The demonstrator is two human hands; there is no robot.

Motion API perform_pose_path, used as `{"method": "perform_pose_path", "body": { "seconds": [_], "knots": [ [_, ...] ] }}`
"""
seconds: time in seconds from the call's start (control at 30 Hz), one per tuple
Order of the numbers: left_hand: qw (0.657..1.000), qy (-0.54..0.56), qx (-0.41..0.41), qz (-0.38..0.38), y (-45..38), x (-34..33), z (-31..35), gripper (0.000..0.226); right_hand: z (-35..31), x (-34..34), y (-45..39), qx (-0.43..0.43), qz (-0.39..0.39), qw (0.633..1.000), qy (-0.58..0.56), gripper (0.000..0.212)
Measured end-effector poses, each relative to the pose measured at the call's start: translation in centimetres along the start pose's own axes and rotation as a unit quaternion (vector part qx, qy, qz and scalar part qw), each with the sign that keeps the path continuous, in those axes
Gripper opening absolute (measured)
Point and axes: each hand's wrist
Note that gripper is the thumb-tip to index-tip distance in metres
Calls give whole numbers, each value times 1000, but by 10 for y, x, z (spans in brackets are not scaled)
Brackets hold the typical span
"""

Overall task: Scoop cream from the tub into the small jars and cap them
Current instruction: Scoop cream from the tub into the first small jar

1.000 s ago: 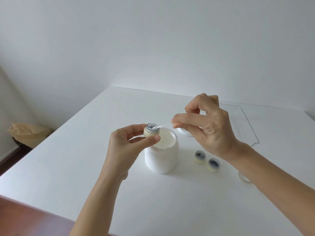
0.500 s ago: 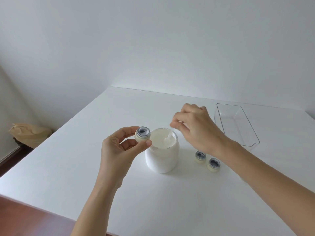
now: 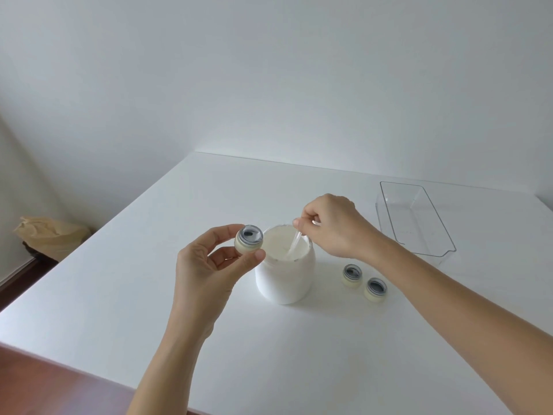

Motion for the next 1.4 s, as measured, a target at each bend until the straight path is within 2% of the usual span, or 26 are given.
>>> {"method": "perform_pose_path", "body": {
  "seconds": [0.17, 0.33, 0.47, 0.63, 0.77, 0.9, 1.03, 1.17, 1.27, 1.4],
  "knots": [
    [1000, 11, -9, 5, 0, -1, -1, 30, 13, 8, 0, -104, 30, 988, -108, 39],
    [1000, -2, -5, 11, -2, -5, -1, 30, 20, 18, -3, -149, 60, 963, -217, 31],
    [1000, -10, 2, 8, -4, -10, -1, 31, 19, 27, -3, -164, 71, 942, -284, 25],
    [1000, -11, 8, -7, -6, -19, 4, 34, 6, 29, -4, -150, 87, 943, -284, 31],
    [1000, -5, 9, -11, -6, -22, 7, 34, -8, 25, 0, -91, 131, 962, -223, 35],
    [1000, 10, 17, -9, -7, -22, 10, 33, -16, 19, 7, 18, 214, 968, -127, 30],
    [999, 30, 29, -21, -8, -20, 12, 35, -22, 16, 16, 166, 292, 941, -28, 16],
    [998, 50, 35, -30, -8, -18, 13, 45, -17, 14, 22, 290, 304, 906, 55, 14],
    [997, 53, 37, -36, -8, -17, 14, 49, -11, 13, 25, 317, 305, 895, 72, 13],
    [997, 56, 40, -36, -8, -16, 14, 51, -7, 17, 29, 303, 318, 897, 52, 18]
  ]
}}
Point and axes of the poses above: each hand's wrist, its own y-axis away from the middle knuckle, its own x-axis out of the back of the hand, z = x × y, and after that the axes turned 8 degrees about x, right-handed
